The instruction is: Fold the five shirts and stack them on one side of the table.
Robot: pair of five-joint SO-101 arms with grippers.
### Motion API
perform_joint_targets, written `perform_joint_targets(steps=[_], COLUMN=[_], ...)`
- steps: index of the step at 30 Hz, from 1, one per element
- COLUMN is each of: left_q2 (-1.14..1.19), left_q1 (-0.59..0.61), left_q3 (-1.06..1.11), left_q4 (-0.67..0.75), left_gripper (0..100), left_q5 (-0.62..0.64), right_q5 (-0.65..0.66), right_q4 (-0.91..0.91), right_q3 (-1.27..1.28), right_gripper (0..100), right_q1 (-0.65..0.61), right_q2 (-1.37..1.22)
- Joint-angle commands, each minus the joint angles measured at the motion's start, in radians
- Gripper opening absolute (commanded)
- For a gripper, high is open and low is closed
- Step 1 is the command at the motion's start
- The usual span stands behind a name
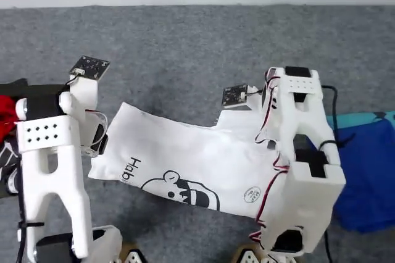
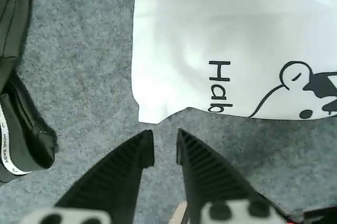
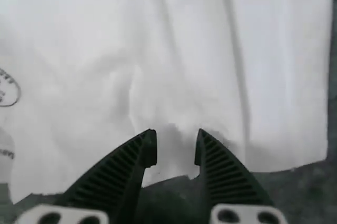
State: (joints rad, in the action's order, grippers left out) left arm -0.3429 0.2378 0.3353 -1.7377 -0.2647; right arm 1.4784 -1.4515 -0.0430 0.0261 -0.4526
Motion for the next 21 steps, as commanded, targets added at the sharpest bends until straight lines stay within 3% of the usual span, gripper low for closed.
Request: perform_joint_targets(steps=[1, 7, 11, 12, 21], left_q2=[0.002, 0.003, 0.003, 0.003, 0.003], left_q1=[-0.014, -0.014, -0.014, -0.014, -0.014], left_q3=[-0.005, -0.005, -0.005, -0.005, -0.005], left_q4=[0.0, 0.0, 0.0, 0.0, 0.0], left_gripper=[8, 8, 8, 8, 8], left_q5=[0.008, 0.008, 0.008, 0.008, 0.008], right_q5=[0.003, 0.009, 0.006, 0.005, 0.003], right_q4=[0.045, 0.094, 0.087, 0.082, -0.179], right_q3=[-0.034, -0.034, -0.035, -0.048, -0.261], right_gripper=[11.8, 11.4, 0.2, 1.3, 1.1], right_q1=[-0.015, -0.01, -0.015, -0.015, -0.015], right_q2=[-0.018, -0.062, -0.058, -0.058, -0.059])
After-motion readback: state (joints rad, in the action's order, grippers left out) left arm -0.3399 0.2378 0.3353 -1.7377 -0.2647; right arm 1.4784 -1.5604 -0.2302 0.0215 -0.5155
